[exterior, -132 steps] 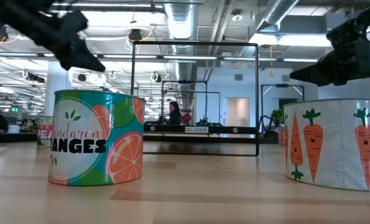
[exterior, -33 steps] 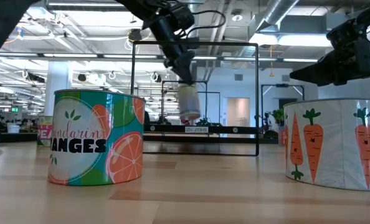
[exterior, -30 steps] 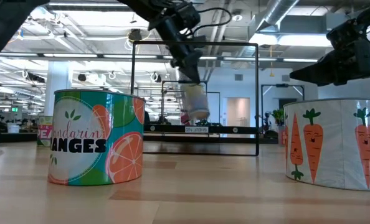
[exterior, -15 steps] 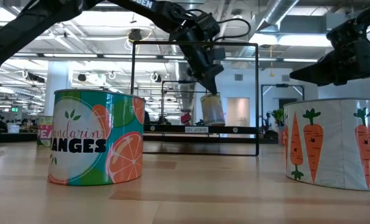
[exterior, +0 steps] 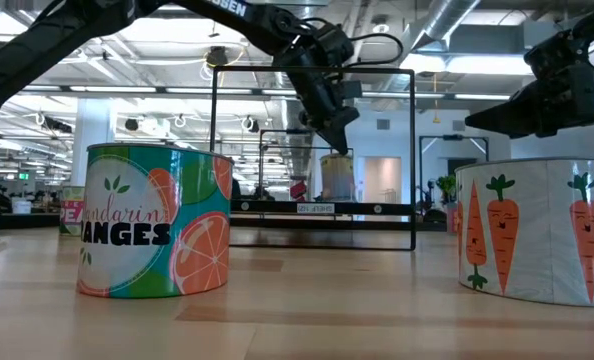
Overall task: Pick and place cans onto a shelf
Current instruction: Put the top peach can on the shelf
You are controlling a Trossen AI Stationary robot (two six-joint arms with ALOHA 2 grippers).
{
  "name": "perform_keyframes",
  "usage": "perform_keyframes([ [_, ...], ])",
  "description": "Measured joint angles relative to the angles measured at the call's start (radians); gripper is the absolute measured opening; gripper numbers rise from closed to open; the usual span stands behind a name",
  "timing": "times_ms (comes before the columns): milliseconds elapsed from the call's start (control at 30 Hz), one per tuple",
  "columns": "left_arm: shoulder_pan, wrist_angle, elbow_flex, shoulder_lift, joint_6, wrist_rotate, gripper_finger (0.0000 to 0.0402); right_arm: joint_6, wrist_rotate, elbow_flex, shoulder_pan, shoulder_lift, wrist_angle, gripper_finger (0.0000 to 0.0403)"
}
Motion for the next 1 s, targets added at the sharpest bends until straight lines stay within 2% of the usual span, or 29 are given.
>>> perform_keyframes([
  [767,0.025,-0.031,-0.001,-0.001,-0.071,0.077,0.0001,0.0,0.0,0.0,0.0,0.0,0.0,0.0033],
  [1000,0.023,-0.031,-0.001,-0.001,-0.074,0.077,0.004,0.0,0.0,0.0,0.0,0.0,0.0,0.0033],
])
